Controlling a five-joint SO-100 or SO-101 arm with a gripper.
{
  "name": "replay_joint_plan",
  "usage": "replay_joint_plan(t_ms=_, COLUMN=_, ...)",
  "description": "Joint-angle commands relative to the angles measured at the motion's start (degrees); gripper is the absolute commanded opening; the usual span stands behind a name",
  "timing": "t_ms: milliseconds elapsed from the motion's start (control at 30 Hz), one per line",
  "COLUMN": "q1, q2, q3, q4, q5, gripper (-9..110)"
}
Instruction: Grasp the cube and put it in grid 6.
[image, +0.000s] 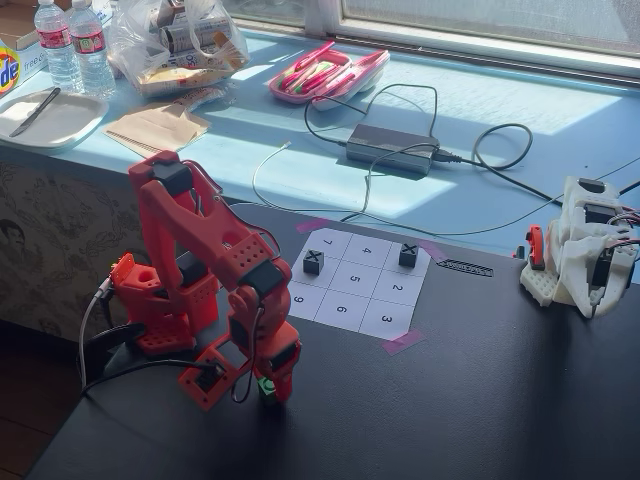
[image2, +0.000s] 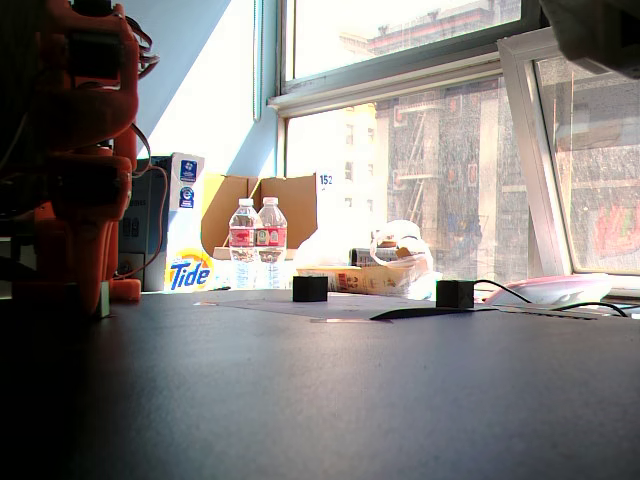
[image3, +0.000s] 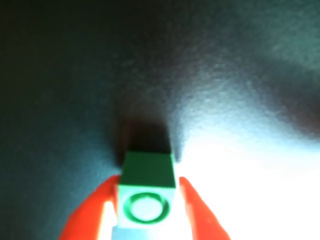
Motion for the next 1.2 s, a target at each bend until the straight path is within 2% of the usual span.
replay_joint_plan(t_ms=0, q1=0.8, q2=0.2, q3=-0.4, q4=-1.0, q5=-0.4, gripper=10)
replay_joint_plan(t_ms=100, q1=1.8, q2=0.2, q3=-0.6, q4=-1.7, q5=-0.8, gripper=0)
replay_joint_plan(t_ms=233, q1=3.0, q2=0.9, q3=-1.0, q4=-0.9, q5=-1.7, gripper=0)
replay_joint_plan(t_ms=367, q1=1.4, q2=4.1, q3=-8.7, q4=6.3, q5=-4.6, gripper=0)
replay_joint_plan(t_ms=533, q1=-7.5, q2=7.5, q3=-27.8, q4=16.4, q5=-8.7, gripper=0)
replay_joint_plan(t_ms=700, q1=-22.1, q2=7.4, q3=-38.7, q4=19.6, q5=-13.9, gripper=0)
replay_joint_plan(t_ms=800, q1=-30.9, q2=6.4, q3=-39.4, q4=18.9, q5=-17.3, gripper=0)
replay_joint_plan(t_ms=1000, q1=-43.3, q2=-2.3, q3=-32.1, q4=15.9, q5=-17.6, gripper=0)
replay_joint_plan(t_ms=1167, q1=-44.8, q2=-7.5, q3=-23.6, q4=6.4, q5=-17.4, gripper=0)
